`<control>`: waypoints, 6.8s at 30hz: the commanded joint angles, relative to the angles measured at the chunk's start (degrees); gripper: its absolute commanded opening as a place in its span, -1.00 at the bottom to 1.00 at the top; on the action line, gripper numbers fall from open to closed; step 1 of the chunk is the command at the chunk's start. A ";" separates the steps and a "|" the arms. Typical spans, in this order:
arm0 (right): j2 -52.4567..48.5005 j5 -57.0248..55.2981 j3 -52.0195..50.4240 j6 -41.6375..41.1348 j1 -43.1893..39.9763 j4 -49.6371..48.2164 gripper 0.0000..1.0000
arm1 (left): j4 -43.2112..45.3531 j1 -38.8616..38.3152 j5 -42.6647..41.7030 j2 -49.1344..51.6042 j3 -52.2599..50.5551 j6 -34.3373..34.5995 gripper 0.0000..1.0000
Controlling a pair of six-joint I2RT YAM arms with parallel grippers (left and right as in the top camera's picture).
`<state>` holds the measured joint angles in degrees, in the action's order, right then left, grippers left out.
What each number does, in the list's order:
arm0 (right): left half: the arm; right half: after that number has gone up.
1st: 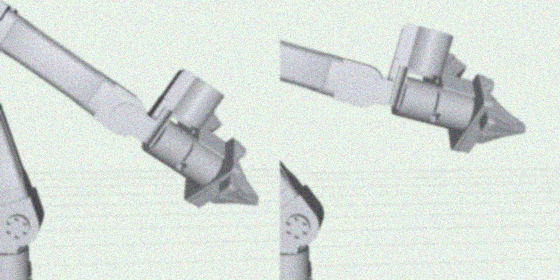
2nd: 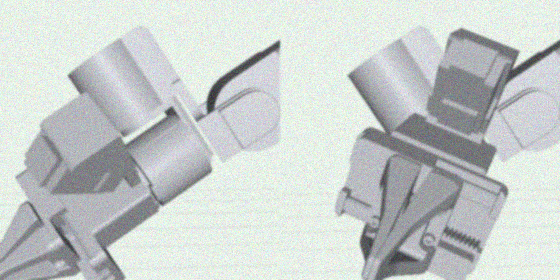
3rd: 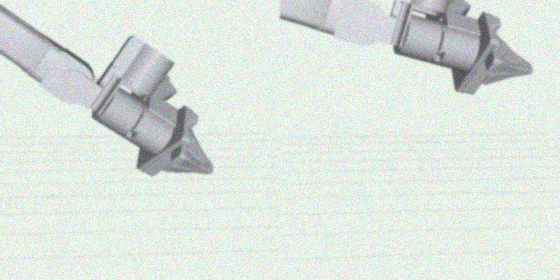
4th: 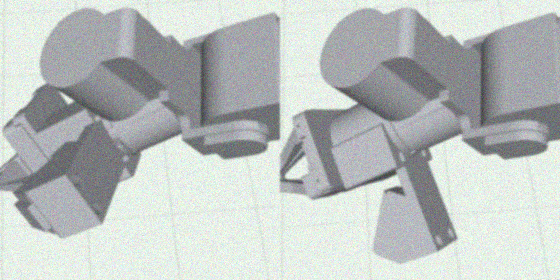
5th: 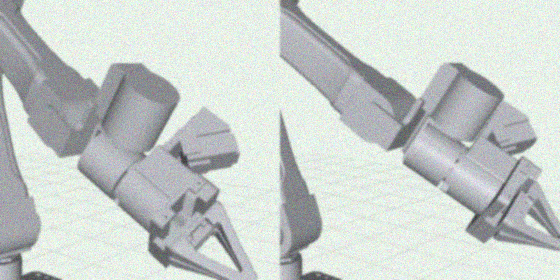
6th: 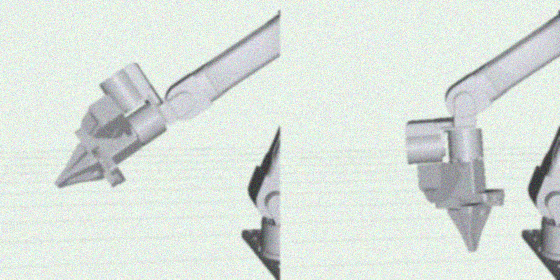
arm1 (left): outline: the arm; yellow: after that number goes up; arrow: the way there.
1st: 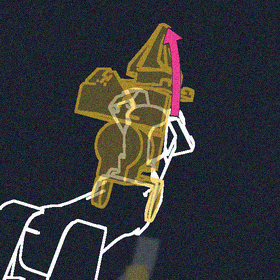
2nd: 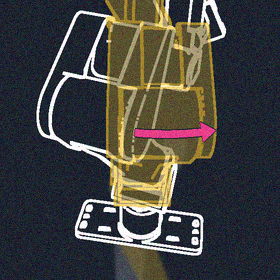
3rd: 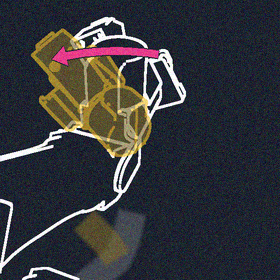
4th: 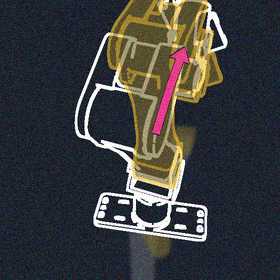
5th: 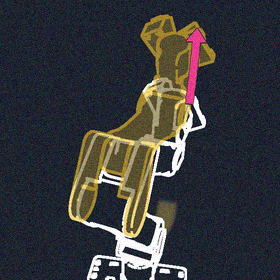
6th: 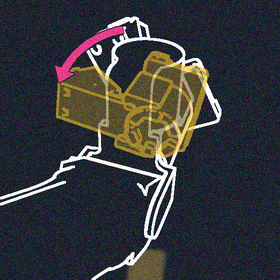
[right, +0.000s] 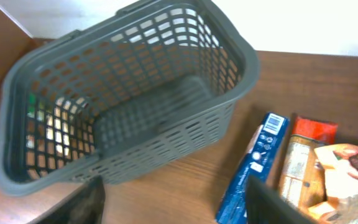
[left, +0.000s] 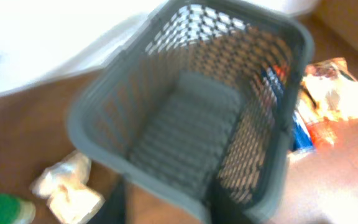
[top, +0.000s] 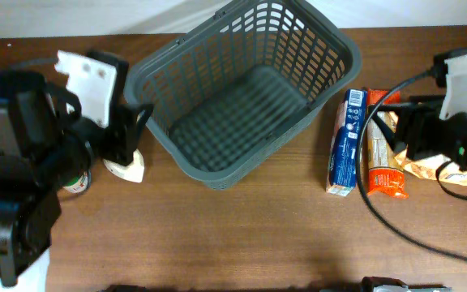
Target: Pack container
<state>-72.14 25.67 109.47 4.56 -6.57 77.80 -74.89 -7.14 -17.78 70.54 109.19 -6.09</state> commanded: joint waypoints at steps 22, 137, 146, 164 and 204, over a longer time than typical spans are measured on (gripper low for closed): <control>-21.00 -7.37 4.39 -5.55 9.75 -6.03 -0.92 | -21.51 -44.54 15.32 8.85 -4.26 0.02 -0.97; -17.35 -22.97 9.07 -14.10 2.56 0.79 -0.92 | -7.65 5.35 28.76 -9.31 -20.00 5.46 -0.68; -13.33 -35.15 9.03 -14.10 -1.90 1.62 0.26 | -2.43 20.11 21.18 0.39 -20.00 5.44 -0.23; -37.97 -41.33 8.94 -6.49 -14.51 2.19 0.98 | -0.74 21.51 21.18 14.51 -20.00 5.42 0.98; -69.22 -33.29 9.31 -16.06 -23.71 5.51 -0.92 | -0.76 21.51 21.18 14.86 -20.00 5.42 0.98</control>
<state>-138.02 -17.02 121.93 -6.61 -29.69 82.83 -75.59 14.06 4.25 85.08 88.51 -0.60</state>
